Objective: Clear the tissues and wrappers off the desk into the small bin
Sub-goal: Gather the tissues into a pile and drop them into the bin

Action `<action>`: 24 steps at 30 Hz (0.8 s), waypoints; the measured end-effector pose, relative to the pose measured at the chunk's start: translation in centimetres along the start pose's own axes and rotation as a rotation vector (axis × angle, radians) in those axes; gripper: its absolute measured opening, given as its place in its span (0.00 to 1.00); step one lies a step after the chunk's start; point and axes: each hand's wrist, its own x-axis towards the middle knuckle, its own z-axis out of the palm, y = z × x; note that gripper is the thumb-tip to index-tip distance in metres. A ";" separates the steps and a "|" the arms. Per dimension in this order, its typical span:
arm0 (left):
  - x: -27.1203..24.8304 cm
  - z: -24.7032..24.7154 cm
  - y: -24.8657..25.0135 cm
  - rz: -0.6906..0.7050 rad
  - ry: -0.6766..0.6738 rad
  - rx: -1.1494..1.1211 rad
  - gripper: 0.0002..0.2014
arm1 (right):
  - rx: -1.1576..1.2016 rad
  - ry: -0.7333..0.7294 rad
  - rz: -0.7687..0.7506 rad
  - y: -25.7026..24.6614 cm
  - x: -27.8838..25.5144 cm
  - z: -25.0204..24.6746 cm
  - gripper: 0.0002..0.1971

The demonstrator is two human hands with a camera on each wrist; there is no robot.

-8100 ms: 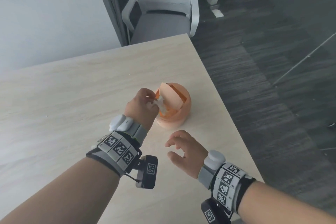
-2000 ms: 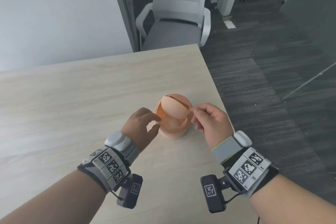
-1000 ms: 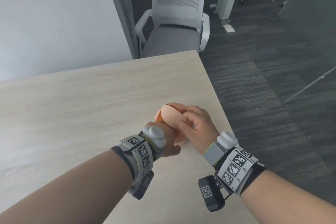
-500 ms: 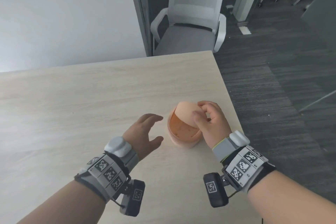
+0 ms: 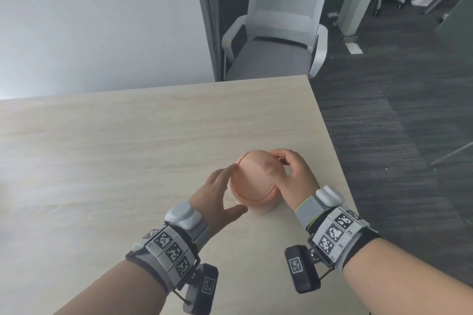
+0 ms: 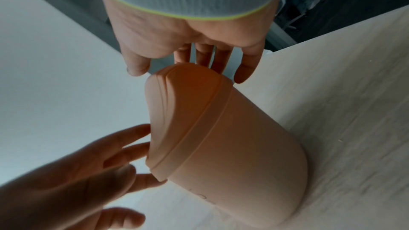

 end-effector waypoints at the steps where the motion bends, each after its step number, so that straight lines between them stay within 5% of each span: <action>1: -0.2 -0.1 -0.2 -0.006 0.019 0.001 0.46 | -0.029 -0.029 -0.029 0.0 -0.2 0.3 0.18; 7: -2.2 -1.6 -1.8 -0.109 0.082 0.074 0.53 | -0.049 -0.180 -0.113 -0.7 -1.2 3.6 0.29; 16: -5.7 -3.7 -3.8 -0.240 0.070 0.151 0.64 | -0.136 -0.476 -0.176 -3.2 -2.1 9.3 0.28; 24: -7.0 -4.4 -4.5 -0.238 0.054 0.128 0.62 | -0.210 -0.457 -0.096 -5.4 -3.7 10.4 0.27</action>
